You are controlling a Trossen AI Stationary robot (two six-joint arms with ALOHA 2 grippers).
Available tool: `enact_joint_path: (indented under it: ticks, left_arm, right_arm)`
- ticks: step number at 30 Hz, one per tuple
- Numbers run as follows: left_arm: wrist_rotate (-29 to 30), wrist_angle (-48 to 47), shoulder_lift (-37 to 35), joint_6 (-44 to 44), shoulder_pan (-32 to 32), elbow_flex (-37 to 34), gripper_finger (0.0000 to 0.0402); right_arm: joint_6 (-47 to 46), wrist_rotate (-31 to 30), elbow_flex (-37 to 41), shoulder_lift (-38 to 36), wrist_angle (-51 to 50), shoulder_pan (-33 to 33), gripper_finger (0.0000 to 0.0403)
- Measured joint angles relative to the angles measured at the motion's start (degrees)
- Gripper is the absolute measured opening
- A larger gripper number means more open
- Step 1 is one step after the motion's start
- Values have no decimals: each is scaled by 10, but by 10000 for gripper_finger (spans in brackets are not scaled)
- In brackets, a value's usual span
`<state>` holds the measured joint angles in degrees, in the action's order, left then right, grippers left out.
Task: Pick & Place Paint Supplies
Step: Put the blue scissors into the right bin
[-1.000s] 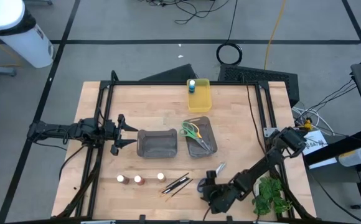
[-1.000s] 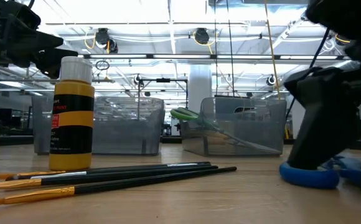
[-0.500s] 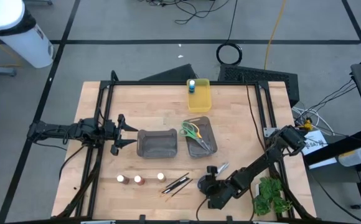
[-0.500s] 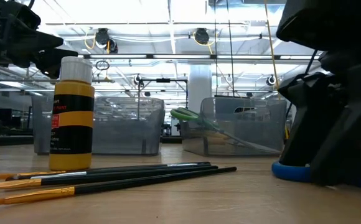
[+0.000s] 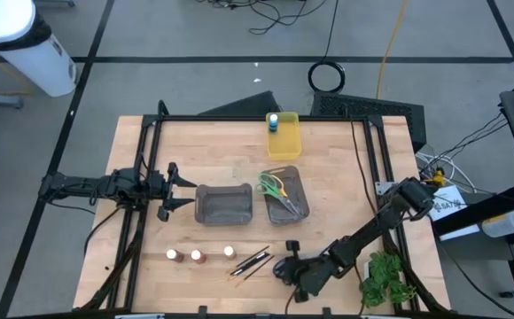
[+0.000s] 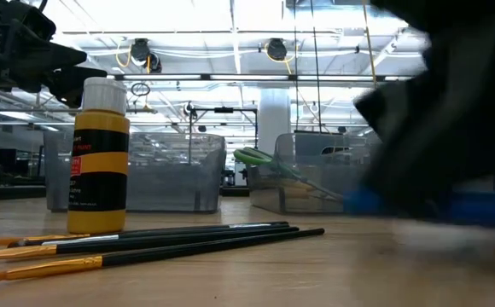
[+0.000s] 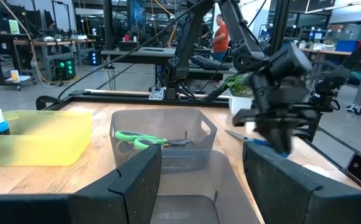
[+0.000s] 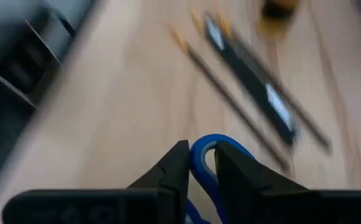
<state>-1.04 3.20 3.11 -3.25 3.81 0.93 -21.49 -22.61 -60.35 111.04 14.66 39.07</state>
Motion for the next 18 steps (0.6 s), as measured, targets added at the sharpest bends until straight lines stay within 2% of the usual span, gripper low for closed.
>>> enact_joint_path:
  ticks: [6, 11, 15, 18]
  left_arm:
    - [0, 0, 0, 0, 0, 0, 237]
    - [0, 0, 0, 0, 0, 0, 237]
    - [0, 0, 0, 0, 0, 0, 237]
    - [0, 0, 0, 0, 0, 0, 237]
  right_arm:
    - [76, -4, -1, -1, 75, 9, 57]
    - [122, -14, -1, -11, 83, 19, 47]
    - [145, -11, -1, -32, 8, 24, 39]
    - [108, -13, -1, -70, -117, 27, 33]
